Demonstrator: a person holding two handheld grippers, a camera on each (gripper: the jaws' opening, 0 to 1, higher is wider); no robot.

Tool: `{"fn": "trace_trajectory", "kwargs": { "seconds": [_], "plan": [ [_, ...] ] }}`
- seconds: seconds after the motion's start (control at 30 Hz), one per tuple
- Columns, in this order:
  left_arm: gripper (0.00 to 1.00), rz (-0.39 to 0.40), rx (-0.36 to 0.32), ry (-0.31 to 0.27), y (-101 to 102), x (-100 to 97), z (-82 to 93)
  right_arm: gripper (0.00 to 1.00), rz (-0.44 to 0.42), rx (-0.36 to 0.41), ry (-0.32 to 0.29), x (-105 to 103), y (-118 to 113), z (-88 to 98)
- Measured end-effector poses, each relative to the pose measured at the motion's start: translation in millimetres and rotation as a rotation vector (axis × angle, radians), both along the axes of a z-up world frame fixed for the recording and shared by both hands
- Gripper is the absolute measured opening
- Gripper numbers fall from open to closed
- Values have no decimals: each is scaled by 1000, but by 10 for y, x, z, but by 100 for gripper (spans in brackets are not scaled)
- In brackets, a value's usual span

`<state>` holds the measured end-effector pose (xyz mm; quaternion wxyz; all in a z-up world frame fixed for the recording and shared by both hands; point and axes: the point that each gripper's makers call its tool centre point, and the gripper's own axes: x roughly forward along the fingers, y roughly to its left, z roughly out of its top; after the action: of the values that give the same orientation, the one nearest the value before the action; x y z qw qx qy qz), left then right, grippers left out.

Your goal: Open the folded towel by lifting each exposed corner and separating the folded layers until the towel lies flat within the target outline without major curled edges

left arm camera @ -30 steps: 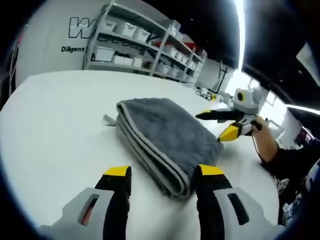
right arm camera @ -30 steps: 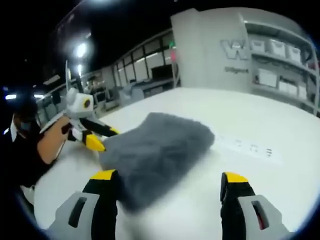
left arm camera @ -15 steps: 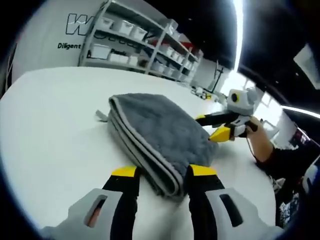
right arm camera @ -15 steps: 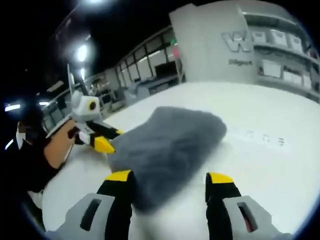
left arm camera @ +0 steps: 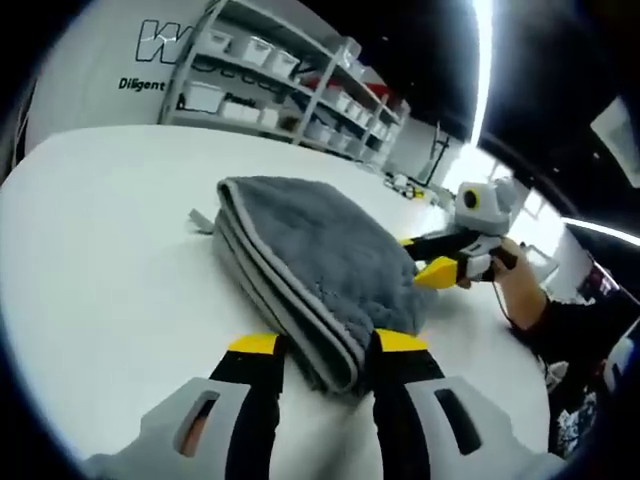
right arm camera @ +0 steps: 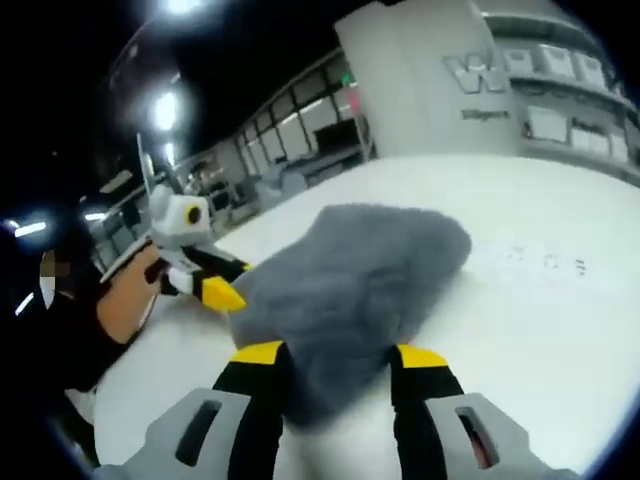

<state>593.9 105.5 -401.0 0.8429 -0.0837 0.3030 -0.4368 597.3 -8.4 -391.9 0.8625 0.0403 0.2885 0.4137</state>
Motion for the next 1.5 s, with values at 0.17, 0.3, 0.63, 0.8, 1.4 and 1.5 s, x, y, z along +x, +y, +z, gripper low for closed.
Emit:
{"fn": "trace_trajectory", "kwargs": {
  "seconds": [0.17,0.3,0.63,0.8,1.4,1.5],
  "plan": [
    [26,9,6,-7,-4,8,14,28,14,5,-29,26,9,32],
    [21,19,0,-18,-7,12,39,20,21,18,-58,-4,22,53],
    [15,22,-10,-56,-49,-62,77,16,24,64,-52,-180,3,52],
    [16,32,-61,-85,-55,-84,88,14,21,61,-55,-227,-14,45],
    [9,52,-73,-172,-100,-124,169,9,41,71,-138,-124,-34,97],
    [9,47,-59,-179,-119,-183,160,8,40,64,-126,-145,-54,85]
  ]
}}
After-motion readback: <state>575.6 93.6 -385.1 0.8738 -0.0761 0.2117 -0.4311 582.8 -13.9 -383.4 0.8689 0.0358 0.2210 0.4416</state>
